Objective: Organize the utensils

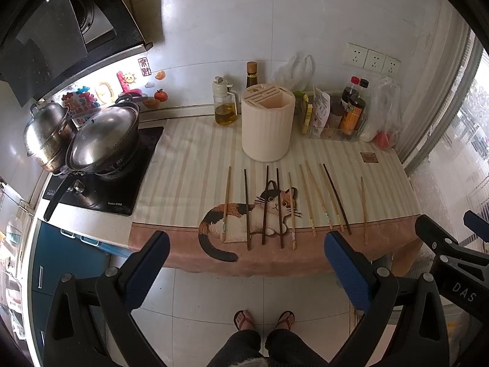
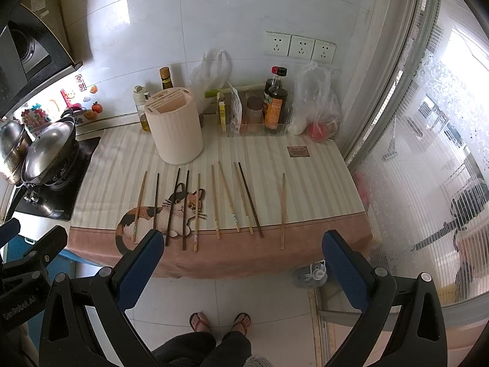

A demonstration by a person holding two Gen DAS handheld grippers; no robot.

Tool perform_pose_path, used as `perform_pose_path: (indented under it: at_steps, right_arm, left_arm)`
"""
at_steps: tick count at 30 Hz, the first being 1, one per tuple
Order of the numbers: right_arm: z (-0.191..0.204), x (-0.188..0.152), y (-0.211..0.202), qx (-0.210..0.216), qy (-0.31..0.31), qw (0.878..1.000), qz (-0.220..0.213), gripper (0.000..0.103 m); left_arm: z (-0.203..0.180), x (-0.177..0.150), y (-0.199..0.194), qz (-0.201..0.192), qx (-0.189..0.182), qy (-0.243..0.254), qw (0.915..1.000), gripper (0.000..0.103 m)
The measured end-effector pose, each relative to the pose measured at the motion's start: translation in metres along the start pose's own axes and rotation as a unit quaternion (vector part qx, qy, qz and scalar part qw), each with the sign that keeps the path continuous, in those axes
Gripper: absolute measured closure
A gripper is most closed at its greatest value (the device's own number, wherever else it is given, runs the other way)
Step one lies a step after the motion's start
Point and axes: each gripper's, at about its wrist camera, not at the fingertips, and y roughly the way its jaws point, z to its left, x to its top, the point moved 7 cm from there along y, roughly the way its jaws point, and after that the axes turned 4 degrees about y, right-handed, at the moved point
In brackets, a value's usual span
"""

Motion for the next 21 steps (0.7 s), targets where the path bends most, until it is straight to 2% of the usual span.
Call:
perform_pose_path:
  at_steps: [21]
  right_arm:
    - [-0.0022, 0.0042, -0.0036, -0.001, 0.000, 1.000, -0.003, 0.000]
  left_arm:
    - [0.0023, 0.0080, -0.0093, -0.007, 0.000, -0.001, 1.0000, 0.000]
